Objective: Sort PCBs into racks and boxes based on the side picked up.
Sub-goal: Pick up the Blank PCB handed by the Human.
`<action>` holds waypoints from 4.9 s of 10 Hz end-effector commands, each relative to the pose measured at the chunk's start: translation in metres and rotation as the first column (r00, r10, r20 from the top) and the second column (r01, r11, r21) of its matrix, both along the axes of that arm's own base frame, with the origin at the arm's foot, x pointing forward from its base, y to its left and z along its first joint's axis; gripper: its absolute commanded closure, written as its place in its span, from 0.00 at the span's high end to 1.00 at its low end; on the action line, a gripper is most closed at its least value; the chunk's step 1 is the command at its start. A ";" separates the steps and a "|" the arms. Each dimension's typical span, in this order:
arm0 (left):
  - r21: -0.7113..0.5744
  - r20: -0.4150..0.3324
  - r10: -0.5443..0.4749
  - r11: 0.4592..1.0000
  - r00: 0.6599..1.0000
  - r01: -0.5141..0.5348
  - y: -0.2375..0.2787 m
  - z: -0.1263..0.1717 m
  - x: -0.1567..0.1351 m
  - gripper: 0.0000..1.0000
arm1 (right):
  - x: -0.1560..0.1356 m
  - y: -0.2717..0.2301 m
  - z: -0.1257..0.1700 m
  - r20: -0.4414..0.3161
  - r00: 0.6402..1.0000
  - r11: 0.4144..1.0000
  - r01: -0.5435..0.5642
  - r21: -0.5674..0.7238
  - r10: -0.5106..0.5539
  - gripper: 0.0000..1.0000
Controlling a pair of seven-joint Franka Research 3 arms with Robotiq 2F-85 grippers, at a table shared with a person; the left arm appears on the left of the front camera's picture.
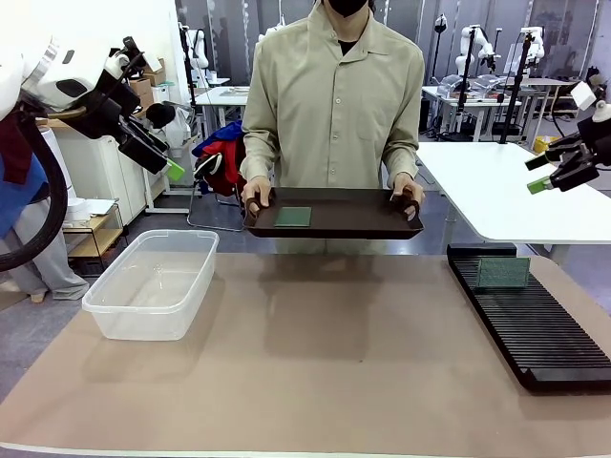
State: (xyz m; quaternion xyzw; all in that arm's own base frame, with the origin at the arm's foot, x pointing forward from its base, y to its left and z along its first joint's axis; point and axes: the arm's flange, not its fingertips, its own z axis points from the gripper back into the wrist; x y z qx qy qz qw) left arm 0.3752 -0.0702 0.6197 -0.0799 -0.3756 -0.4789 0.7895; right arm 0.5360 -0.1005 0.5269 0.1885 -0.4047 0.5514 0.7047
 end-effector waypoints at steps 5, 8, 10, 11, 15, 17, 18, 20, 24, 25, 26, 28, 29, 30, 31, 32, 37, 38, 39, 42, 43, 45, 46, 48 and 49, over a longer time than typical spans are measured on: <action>0.009 -0.004 -0.015 1.000 1.000 0.015 0.002 -0.001 0.000 1.00 | -0.002 -0.014 0.020 -0.108 0.981 0.983 0.169 0.066 -0.161 1.00; 0.009 -0.004 -0.015 1.000 1.000 0.015 0.002 -0.001 0.000 1.00 | -0.008 -0.025 0.025 -0.128 0.962 0.956 0.259 0.135 -0.242 1.00; 0.009 -0.004 -0.015 1.000 1.000 0.015 0.002 -0.001 0.000 1.00 | -0.018 -0.034 0.029 -0.136 0.952 0.943 0.294 0.152 -0.275 1.00; 0.009 -0.004 -0.015 1.000 1.000 0.015 0.002 -0.001 0.000 1.00 | -0.022 -0.037 0.032 -0.131 0.948 0.942 0.307 0.136 -0.290 1.00; 0.009 -0.004 -0.015 1.000 1.000 0.015 0.002 -0.001 0.000 1.00 | -0.053 -0.040 0.046 -0.110 0.966 0.967 0.243 0.071 -0.235 1.00; 0.009 -0.004 -0.015 1.000 1.000 0.015 0.002 -0.001 0.000 1.00 | -0.060 -0.040 0.049 -0.062 0.966 0.963 0.257 0.081 -0.252 1.00; 0.009 -0.004 -0.015 1.000 1.000 0.015 0.002 -0.001 0.000 1.00 | -0.058 -0.041 0.051 -0.040 0.967 0.964 0.254 0.085 -0.251 1.00; 0.009 -0.004 -0.015 1.000 1.000 0.015 0.002 -0.001 0.000 1.00 | -0.053 -0.042 0.055 -0.090 0.966 0.966 0.249 0.071 -0.242 1.00; 0.009 -0.004 -0.015 1.000 1.000 0.015 0.002 -0.001 0.000 1.00 | -0.053 -0.042 0.055 -0.090 0.966 0.966 0.249 0.071 -0.242 1.00; 0.009 -0.004 -0.015 1.000 1.000 0.015 0.002 -0.001 0.000 1.00 | -0.053 -0.042 0.055 -0.090 0.966 0.966 0.249 0.071 -0.242 1.00; 0.009 -0.004 -0.015 1.000 1.000 0.015 0.002 -0.001 0.000 1.00 | -0.053 -0.042 0.055 -0.090 0.966 0.966 0.249 0.071 -0.242 1.00; 0.009 -0.004 -0.015 1.000 1.000 0.015 0.002 -0.001 0.000 1.00 | -0.053 -0.042 0.055 -0.090 0.966 0.966 0.249 0.071 -0.242 1.00; 0.009 -0.004 -0.015 1.000 1.000 0.015 0.002 -0.001 0.000 1.00 | -0.053 -0.042 0.055 -0.090 0.966 0.966 0.249 0.071 -0.242 1.00; 0.009 -0.004 -0.015 1.000 1.000 0.015 0.002 -0.001 0.000 1.00 | -0.053 -0.042 0.055 -0.090 0.966 0.966 0.249 0.071 -0.242 1.00; 0.009 -0.004 -0.015 1.000 1.000 0.015 0.002 -0.001 0.000 1.00 | -0.053 -0.042 0.055 -0.090 0.966 0.966 0.249 0.071 -0.242 1.00; 0.009 -0.004 -0.015 1.000 1.000 0.015 0.002 -0.001 0.000 1.00 | -0.053 -0.042 0.055 -0.090 0.966 0.966 0.249 0.071 -0.242 1.00; 0.009 -0.004 -0.015 1.000 1.000 0.015 0.002 -0.001 0.000 1.00 | -0.053 -0.042 0.055 -0.090 0.966 0.966 0.249 0.071 -0.242 1.00; 0.009 -0.004 -0.015 1.000 1.000 0.015 0.002 -0.001 0.000 1.00 | -0.053 -0.042 0.055 -0.090 0.966 0.966 0.249 0.071 -0.242 1.00; 0.009 -0.004 -0.015 1.000 1.000 0.015 0.002 -0.001 0.000 1.00 | -0.053 -0.042 0.055 -0.090 0.966 0.966 0.249 0.071 -0.242 1.00; 0.009 -0.004 -0.015 1.000 1.000 0.015 0.002 -0.001 0.000 1.00 | -0.053 -0.042 0.055 -0.090 0.966 0.966 0.249 0.071 -0.242 1.00; 0.009 -0.004 -0.015 1.000 1.000 0.015 0.002 -0.001 0.000 1.00 | -0.053 -0.042 0.055 -0.090 0.966 0.966 0.249 0.071 -0.242 1.00; 0.009 -0.004 -0.015 1.000 1.000 0.015 0.002 -0.001 0.000 1.00 | -0.053 -0.042 0.055 -0.090 0.966 0.966 0.249 0.071 -0.242 1.00; 0.009 -0.004 -0.015 1.000 1.000 0.015 0.002 -0.001 0.000 1.00 | -0.053 -0.042 0.055 -0.090 0.966 0.966 0.249 0.071 -0.242 1.00; 0.009 -0.004 -0.015 1.000 1.000 0.015 0.002 -0.001 0.000 1.00 | -0.053 -0.042 0.055 -0.090 0.966 0.966 0.249 0.071 -0.242 1.00; 0.009 -0.004 -0.015 1.000 1.000 0.015 0.002 -0.001 0.000 1.00 | -0.053 -0.042 0.055 -0.090 0.966 0.966 0.249 0.071 -0.242 1.00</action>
